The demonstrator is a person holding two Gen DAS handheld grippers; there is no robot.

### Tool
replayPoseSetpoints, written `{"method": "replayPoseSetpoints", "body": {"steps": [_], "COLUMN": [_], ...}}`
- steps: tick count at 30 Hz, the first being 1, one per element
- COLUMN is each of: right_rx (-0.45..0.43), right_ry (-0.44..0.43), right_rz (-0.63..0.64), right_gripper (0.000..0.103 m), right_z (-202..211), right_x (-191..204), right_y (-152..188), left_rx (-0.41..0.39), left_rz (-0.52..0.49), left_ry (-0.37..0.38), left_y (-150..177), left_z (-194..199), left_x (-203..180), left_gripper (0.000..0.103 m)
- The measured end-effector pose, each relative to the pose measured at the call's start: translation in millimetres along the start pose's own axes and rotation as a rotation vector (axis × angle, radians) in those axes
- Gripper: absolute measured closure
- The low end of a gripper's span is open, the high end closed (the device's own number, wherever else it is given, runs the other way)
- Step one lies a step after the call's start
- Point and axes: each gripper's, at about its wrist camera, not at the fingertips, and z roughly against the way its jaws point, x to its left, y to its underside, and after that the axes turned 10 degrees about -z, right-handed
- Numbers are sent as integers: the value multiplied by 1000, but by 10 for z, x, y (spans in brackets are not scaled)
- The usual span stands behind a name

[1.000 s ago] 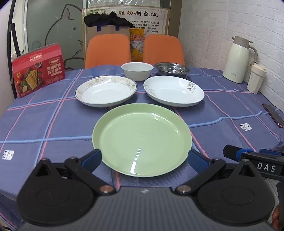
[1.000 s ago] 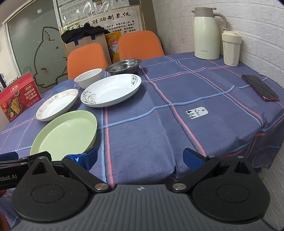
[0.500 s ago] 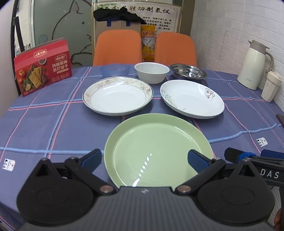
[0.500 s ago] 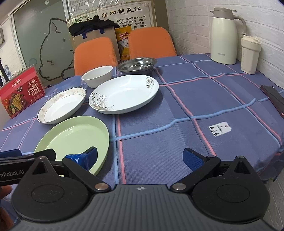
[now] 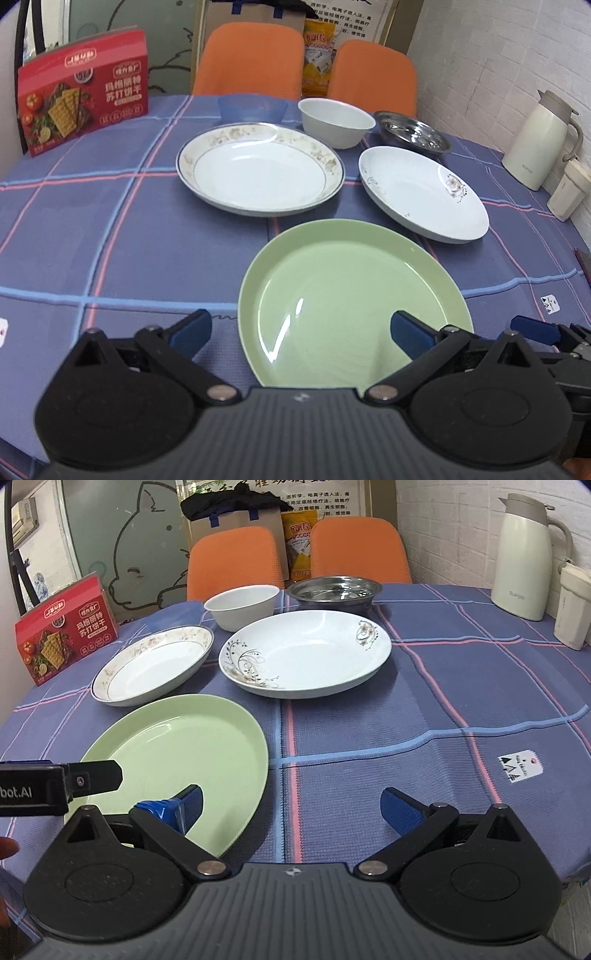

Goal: Organize plates and bowls
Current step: 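Reach the left tool to the pale green plate and grasp its rim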

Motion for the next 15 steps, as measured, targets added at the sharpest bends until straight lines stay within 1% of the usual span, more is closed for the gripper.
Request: {"method": "replayPoseSetpoints", "body": {"steps": [2,5,9,11,14,15], "right_rx": [14,21,9,-12,-79,-83], "right_ry": [-9,-37,-58,-67,-94,-102], "right_rz": [14,42,128,147,161,168], "right_gripper": [13,13,13,12,12,12], "right_z": [-81,-162,-218,-235,-207,-212], "right_x": [36,111,253,275,214,202], "right_y": [-1,9,52,83,176,170], "left_rx": [12,20,44,41,44,44], "left_rz": [12,1,-4,-33,-61,-72], "left_ry": [12,8,14,-7,-18,-21], "left_y": [2,-1,6,8,5,3], "left_z": [-56,-118,-219,-229,-240,-247], "left_x": [42,38,53,33,22,19], "left_gripper": [1,1,1,1,1,1]}}
